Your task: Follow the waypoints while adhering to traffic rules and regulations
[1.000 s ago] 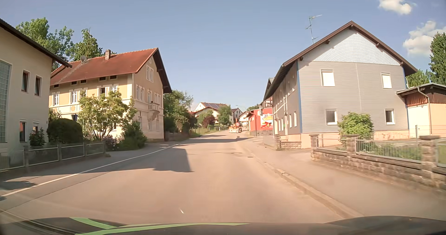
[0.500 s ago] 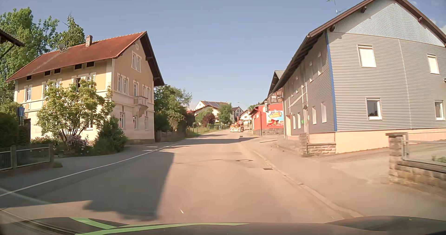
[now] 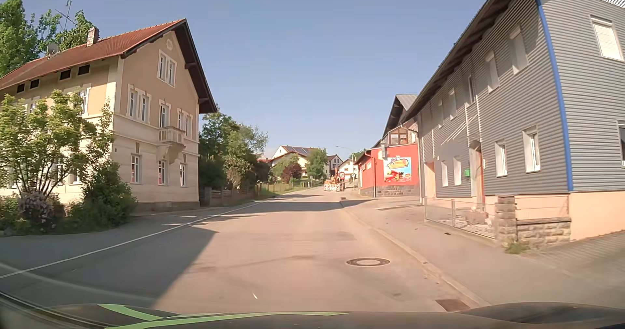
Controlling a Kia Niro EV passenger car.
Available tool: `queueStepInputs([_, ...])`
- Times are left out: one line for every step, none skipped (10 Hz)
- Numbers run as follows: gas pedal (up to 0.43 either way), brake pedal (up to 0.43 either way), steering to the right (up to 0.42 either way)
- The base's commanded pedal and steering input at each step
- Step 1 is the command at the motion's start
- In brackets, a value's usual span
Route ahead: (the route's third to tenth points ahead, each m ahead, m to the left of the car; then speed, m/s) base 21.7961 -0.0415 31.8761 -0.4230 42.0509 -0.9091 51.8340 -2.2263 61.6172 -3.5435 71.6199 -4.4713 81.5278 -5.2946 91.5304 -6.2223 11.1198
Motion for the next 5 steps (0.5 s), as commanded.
queueStepInputs([0.067, 0.0, 0.0])
queueStepInputs([0.067, 0.0, 0.0])
queueStepInputs([0.067, 0.0, 0.0])
queueStepInputs([0.067, 0.0, 0.0])
queueStepInputs([0.079, 0.0, 0.0])
